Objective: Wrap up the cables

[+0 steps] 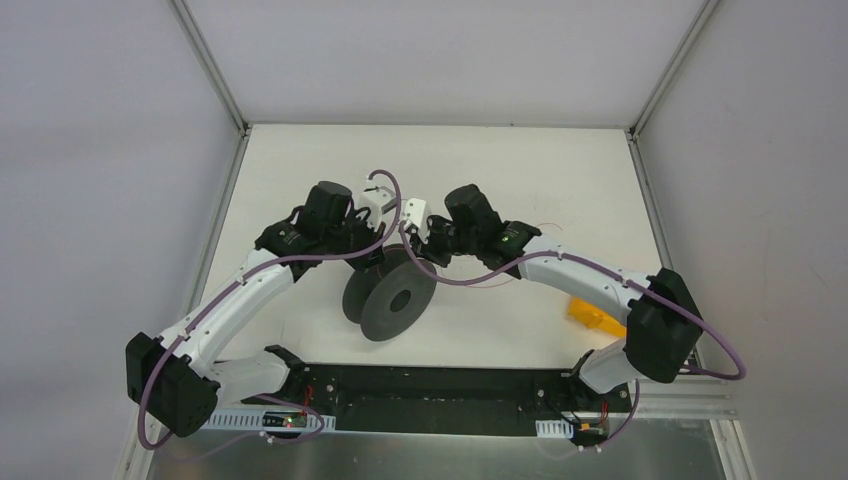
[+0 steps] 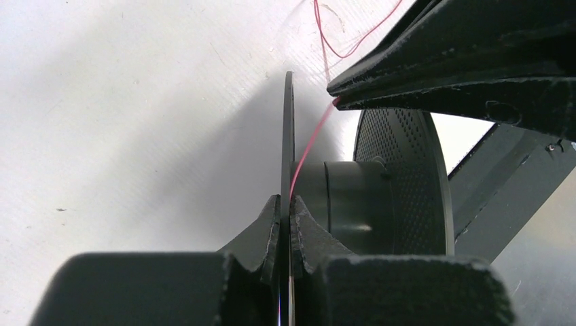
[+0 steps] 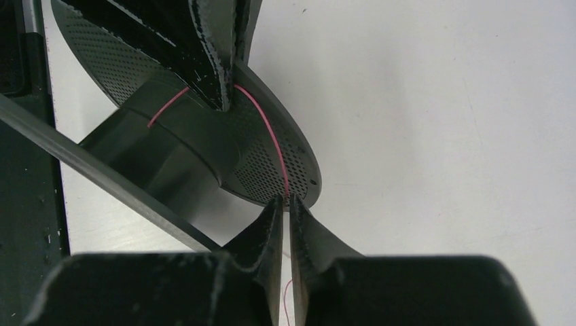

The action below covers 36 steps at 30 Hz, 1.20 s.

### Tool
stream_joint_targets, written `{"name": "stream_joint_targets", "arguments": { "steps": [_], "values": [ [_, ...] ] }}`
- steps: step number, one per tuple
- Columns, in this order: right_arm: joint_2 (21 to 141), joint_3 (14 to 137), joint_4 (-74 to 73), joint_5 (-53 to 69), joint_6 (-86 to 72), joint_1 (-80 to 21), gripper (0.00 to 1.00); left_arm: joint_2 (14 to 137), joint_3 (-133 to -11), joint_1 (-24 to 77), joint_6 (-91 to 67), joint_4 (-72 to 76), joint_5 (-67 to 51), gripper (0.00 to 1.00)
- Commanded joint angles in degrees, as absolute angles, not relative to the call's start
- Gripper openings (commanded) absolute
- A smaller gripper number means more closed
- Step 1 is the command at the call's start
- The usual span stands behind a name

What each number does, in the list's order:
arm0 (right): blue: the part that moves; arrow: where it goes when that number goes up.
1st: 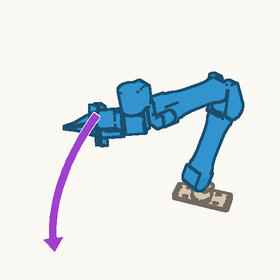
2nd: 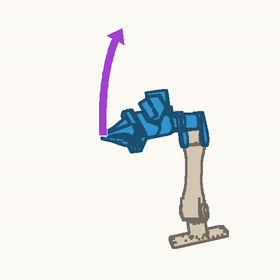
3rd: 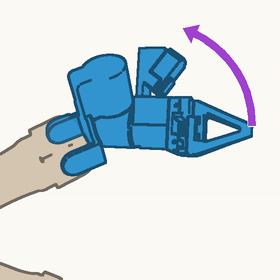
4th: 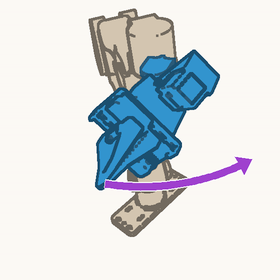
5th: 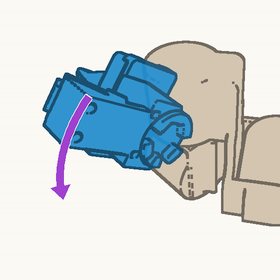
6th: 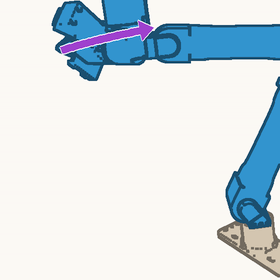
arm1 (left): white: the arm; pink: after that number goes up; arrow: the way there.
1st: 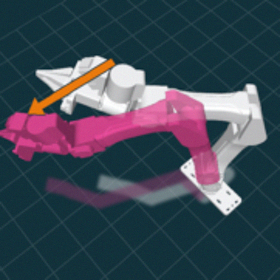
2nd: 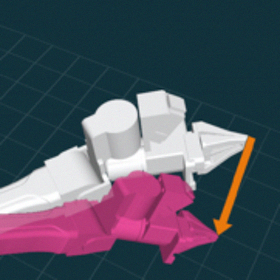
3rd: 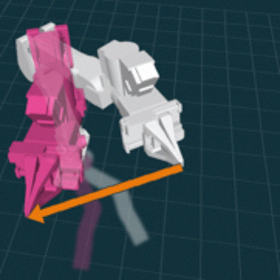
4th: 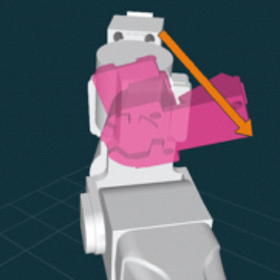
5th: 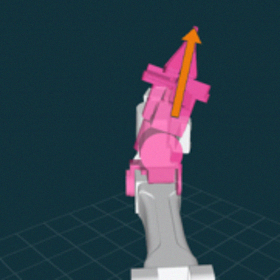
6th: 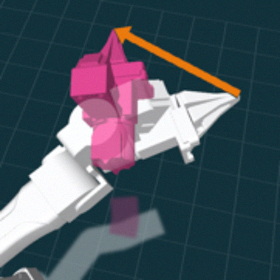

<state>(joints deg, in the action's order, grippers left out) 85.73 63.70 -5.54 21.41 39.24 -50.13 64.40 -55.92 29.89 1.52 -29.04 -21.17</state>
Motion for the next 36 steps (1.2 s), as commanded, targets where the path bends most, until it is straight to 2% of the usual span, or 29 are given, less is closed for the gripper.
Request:
{"name": "stream_joint_targets", "arguments": {
  "steps": [1, 6, 9, 17, 22, 36],
  "values": [
    [83.25, 63.73, -3.56, 21.16, 37.49, -50.08, 0.15, 62.06, -56.05, 29.36, 4.56, -28.97, -22.25, 0.0],
    [77.13, 59.36, 1.47, 19.01, 31.82, -47.35, 0.38, 60.53, -57.92, 29.17, 5.08, -31.45, -21.89, 0.0],
    [71.32, 51.55, 8.85, 17.54, 28.66, -45.3, 0.46, 58.49, -58.46, 28.48, 5.77, -33.45, -20.96, 0.0],
    [66.97, 39.1, 19.23, 10.09, 9.84, -42.74, 0.5, 54.65, -59.96, 26.25, 2.31, -35.33, -17.07, 0.0],
    [74.63, 38.35, 22.53, 14.15, 2.78, -42.89, 0.54, 54.97, -61.23, 26.19, 0.21, -35.33, -17.26, 0.0],
    [91.72, 33.16, 46.9, 19.38, -3.85, -46.82, 0.55, 54.07, -61.11, 26.03, -1.89, -35.5, -15.16, 0.0]
  ]
}}
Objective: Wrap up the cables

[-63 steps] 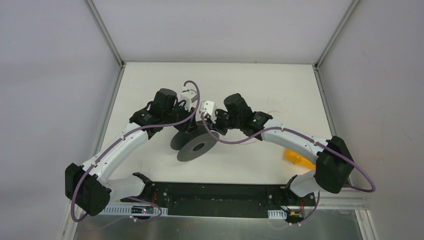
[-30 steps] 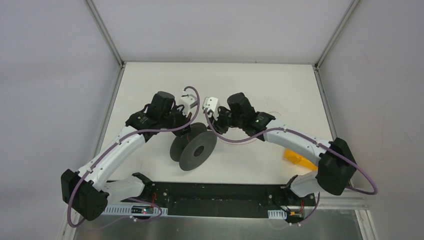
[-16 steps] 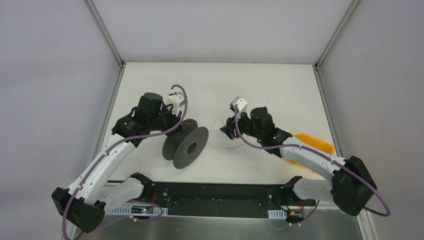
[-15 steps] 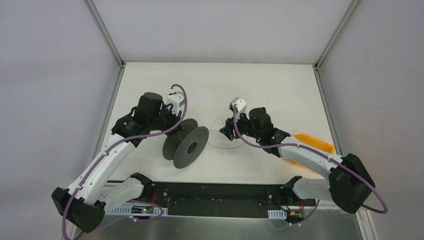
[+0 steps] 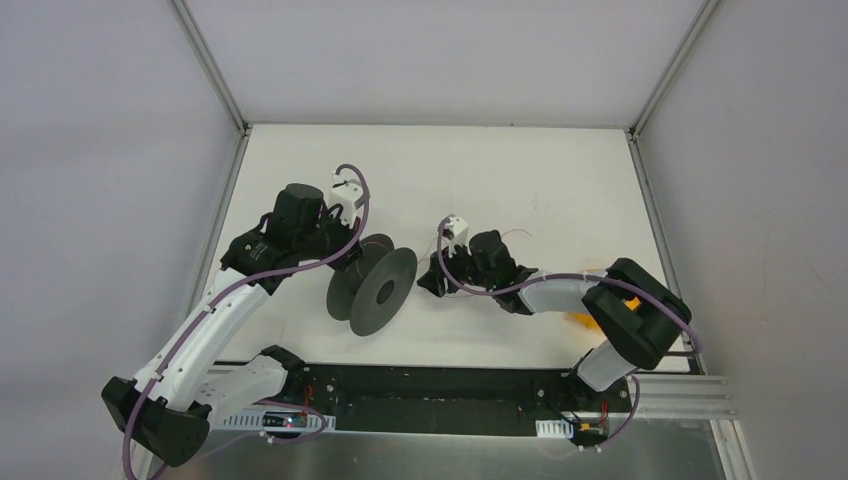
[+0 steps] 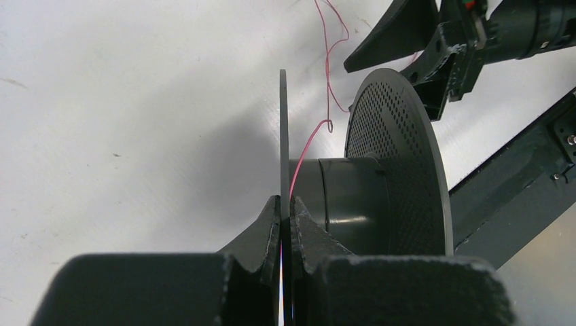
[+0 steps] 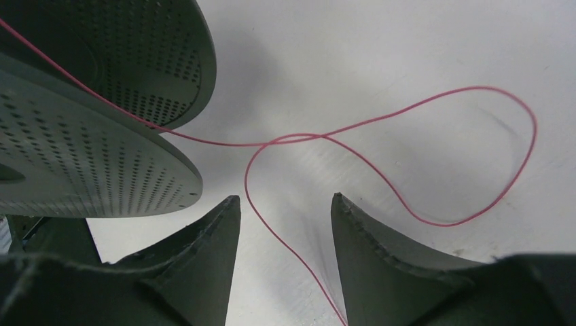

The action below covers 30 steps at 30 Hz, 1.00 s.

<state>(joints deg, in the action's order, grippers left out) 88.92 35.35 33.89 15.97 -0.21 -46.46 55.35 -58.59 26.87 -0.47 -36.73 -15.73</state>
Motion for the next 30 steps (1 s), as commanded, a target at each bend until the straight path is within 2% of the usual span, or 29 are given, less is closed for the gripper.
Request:
{"name": "stream_joint_targets", "arguments": {
  "steps": [1, 7, 9, 10, 13, 14, 19, 23, 30],
  "values": [
    [92.59, 32.69, 48.36, 19.7, -4.15, -47.07, 0.54, 54.32, -61.3, 26.04, -2.05, -35.55, -15.04, 0.0],
    [95.65, 31.09, 52.2, 19.09, -4.43, -48.43, 0.52, 54.92, -61.83, 26.02, -2.82, -35.51, -13.47, 0.0],
    [95.83, 30.79, 53.07, 19.47, -4.74, -48.61, 0.47, 54.92, -62.23, 25.86, -3.02, -35.51, -12.59, 0.0],
    [95.77, 30.64, 53.3, 19.42, -4.9, -48.67, 0.41, 54.93, -62.45, 25.72, -3.15, -35.51, -12.18, 0.0],
    [93.54, 29.08, 52.94, 13.77, -5.23, -48.29, 0.04, 54.91, -63.53, 24.97, -3.52, -36.2, -9.44, 0.0],
    [91.29, 28.48, 51.7, 11.62, -5.69, -47.53, 0.0, 55.09, -64.38, 24.43, -3.52, -37.55, -7.27, 0.0],
    [72.57, 30.79, 28.33, -1.24, -4.38, -40.87, 0.0, 55.52, -69.53, 19.35, -3.04, -42.26, 3.15, 0.0],
    [60.24, 32.08, 18.13, -8.49, -2.75, -32.19, 0.0, 55.24, -71.42, 15.46, -2.8, -42.62, 6.22, 0.0],
    [56.75, 37.69, 6.64, -9.62, -0.72, -22.25, 0.0, 54.73, -72.65, 13.22, -2.79, -42.63, 5.49, 0.0]
  ]
}}
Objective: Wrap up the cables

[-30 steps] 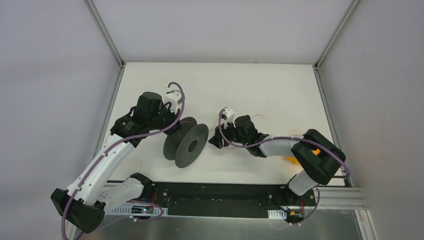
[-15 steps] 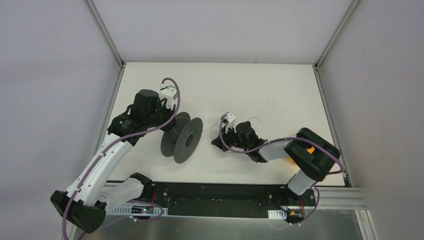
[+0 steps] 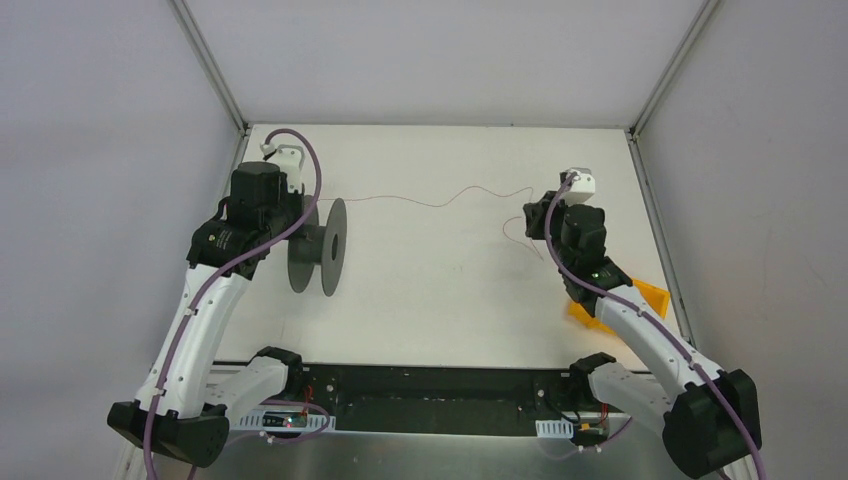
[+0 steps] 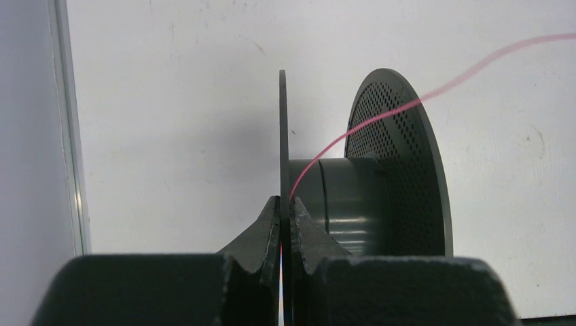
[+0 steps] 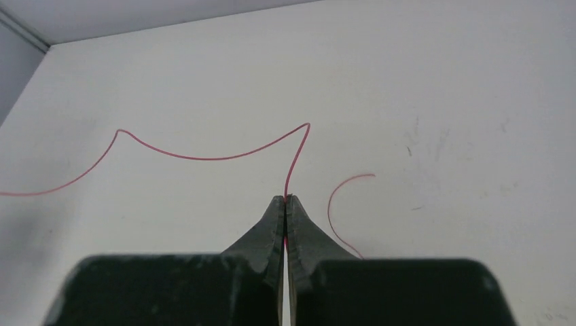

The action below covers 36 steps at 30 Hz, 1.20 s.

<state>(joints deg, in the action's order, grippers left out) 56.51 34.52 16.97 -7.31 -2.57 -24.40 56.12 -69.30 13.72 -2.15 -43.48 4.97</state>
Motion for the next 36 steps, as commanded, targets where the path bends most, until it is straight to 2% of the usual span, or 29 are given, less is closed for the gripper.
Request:
{"name": "stream_joint_targets", "arguments": {
  "steps": [1, 6, 17, 26, 30, 36],
  "values": [
    [56.92, 38.26, 6.04, -8.71, -0.52, -21.95, 0.0, 54.71, -72.76, 13.21, -2.62, -42.64, 4.48, 0.0],
    [57.56, 37.42, 4.98, -5.67, -1.34, -21.84, 0.0, 54.45, -73.7, 13.06, -4.05, -42.54, -0.59, 0.0],
    [60.98, 32.0, 6.04, 2.67, -3.66, -21.92, 0.0, 57.81, -80.11, 8.9, -11.34, -42.19, -20.11, 0.0],
    [64.98, 32.23, 4.75, -8.59, -5.89, -21.95, 0.0, 57.71, -78.7, 0.72, -8.6, -42.57, -33.02, 0.0],
    [66.5, 34.64, 2.92, -14.7, -5.49, -21.8, 0.0, 56.07, -76.87, 0.35, -3.47, -43.29, -38.73, 0.0],
    [67.83, 39.52, 2.89, -17.14, -3.7, -20.85, 0.0, 54.86, -72.62, 0.35, -1.56, -44.56, -41.93, 0.0]
  ]
}}
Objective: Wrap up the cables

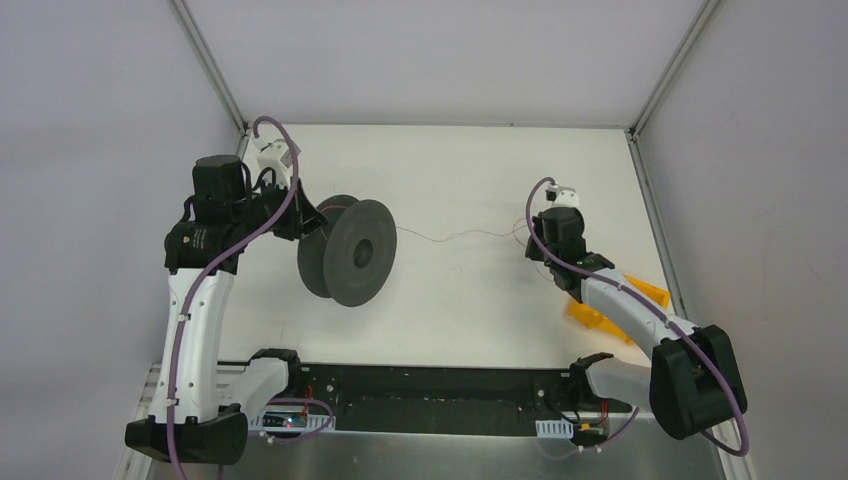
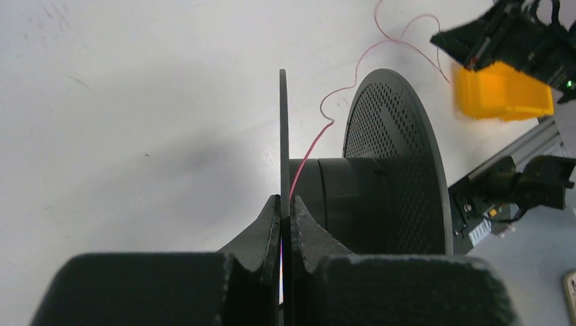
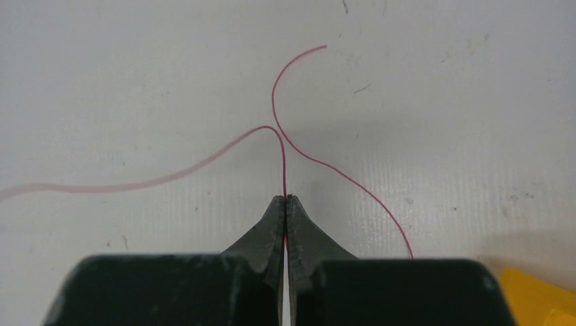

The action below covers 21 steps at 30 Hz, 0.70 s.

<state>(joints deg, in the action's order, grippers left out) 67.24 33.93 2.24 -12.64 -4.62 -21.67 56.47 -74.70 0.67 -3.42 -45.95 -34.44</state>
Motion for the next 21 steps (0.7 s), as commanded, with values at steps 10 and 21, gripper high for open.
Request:
{"name": "stream_joint_targets", "arguments": {
  "steps": [10, 21],
  "values": [
    [66.45, 36.95, 2.5, -7.86, -1.45, -22.66, 0.0, 54.92, -71.83, -2.51, -20.27, -35.99, -38.73, 0.0],
    [54.31, 32.57, -1.81, -6.69, -0.32, -41.88, 0.0, 54.75, -65.31, -3.36, -36.43, -12.55, -31.68, 0.0]
  ]
}}
